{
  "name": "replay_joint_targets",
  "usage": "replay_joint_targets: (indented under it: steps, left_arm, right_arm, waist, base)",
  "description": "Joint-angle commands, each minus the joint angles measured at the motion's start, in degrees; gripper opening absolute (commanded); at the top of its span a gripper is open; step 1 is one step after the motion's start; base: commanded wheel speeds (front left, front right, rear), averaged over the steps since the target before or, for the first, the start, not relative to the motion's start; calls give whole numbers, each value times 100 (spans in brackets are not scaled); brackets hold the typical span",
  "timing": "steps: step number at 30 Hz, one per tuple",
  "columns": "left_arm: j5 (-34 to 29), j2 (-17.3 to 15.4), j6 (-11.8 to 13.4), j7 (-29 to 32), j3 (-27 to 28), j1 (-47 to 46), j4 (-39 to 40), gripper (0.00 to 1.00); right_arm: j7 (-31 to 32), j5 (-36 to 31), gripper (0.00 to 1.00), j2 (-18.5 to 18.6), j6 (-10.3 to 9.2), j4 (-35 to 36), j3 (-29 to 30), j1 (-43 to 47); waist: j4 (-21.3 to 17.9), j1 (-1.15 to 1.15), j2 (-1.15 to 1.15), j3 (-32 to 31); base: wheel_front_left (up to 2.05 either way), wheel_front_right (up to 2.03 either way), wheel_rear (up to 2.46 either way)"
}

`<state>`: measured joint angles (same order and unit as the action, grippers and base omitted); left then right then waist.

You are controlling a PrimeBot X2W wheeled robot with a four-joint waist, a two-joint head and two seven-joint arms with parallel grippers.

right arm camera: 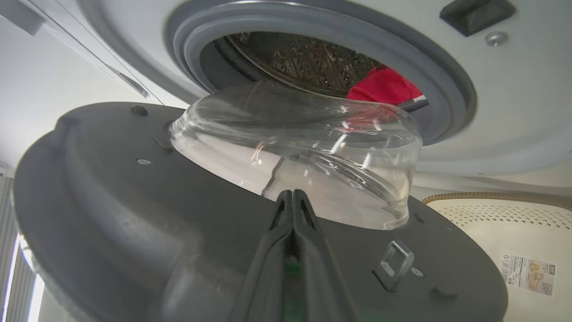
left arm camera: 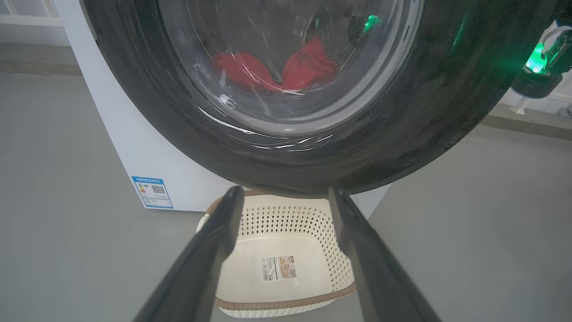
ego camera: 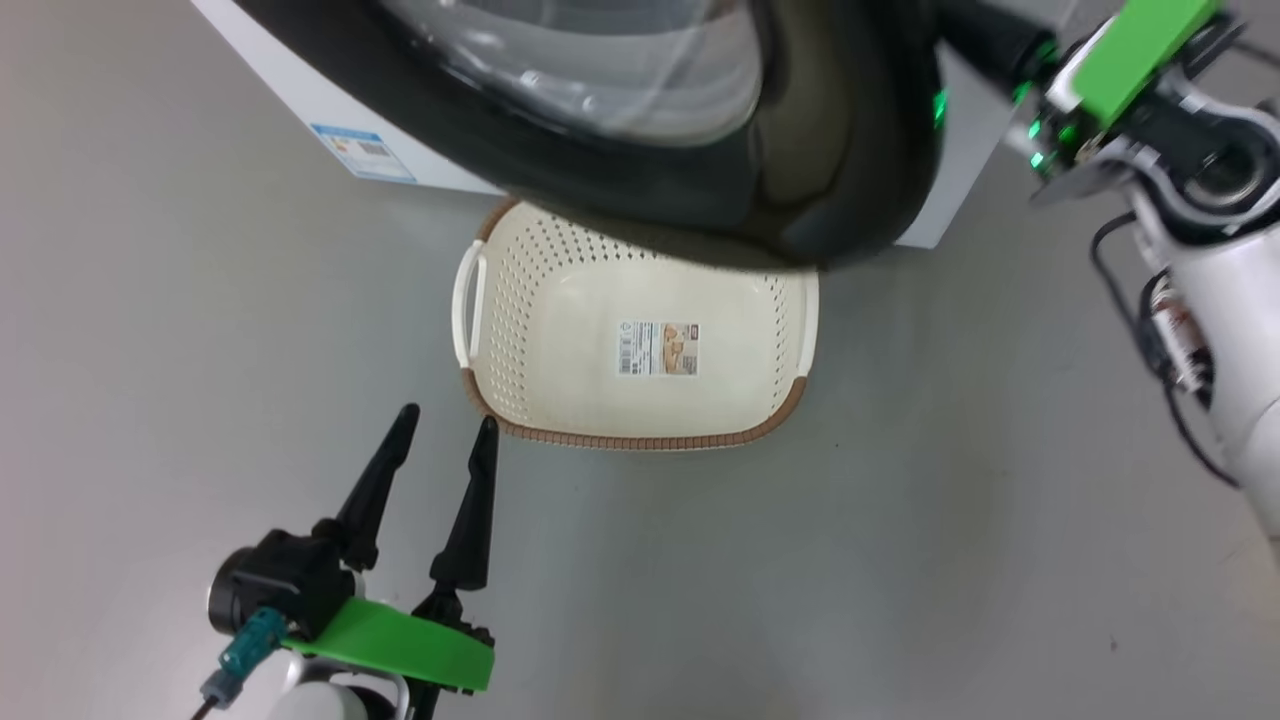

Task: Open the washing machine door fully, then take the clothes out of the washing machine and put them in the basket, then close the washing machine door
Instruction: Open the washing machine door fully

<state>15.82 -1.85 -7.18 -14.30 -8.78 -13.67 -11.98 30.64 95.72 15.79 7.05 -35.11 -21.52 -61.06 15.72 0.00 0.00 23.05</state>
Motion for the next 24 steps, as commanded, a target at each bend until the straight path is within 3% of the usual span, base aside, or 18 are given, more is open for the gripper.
replay_joint_targets:
  steps: [1,16,24]
  left_arm:
    - [-41,-103,-31,-70,197,106,116,100]
    - [-116,-103,-31,-70,261,355,146,100]
    - [-126,-103,-31,-70,287,410,171,100]
  right_arm:
    - [108,-30,0,-199,44,250,-119,210]
    - [605,-69,0,-425,44,749,-402,1041]
    - [521,-183,0,-504,44,905,-349,1222]
  waist:
    - [-52,0,0,-131]
    - [-83,0,0,-495]
    - [-68,0,0,-543]
  base:
    - [0,0,0]
    - [0,0,0]
    - [0,0,0]
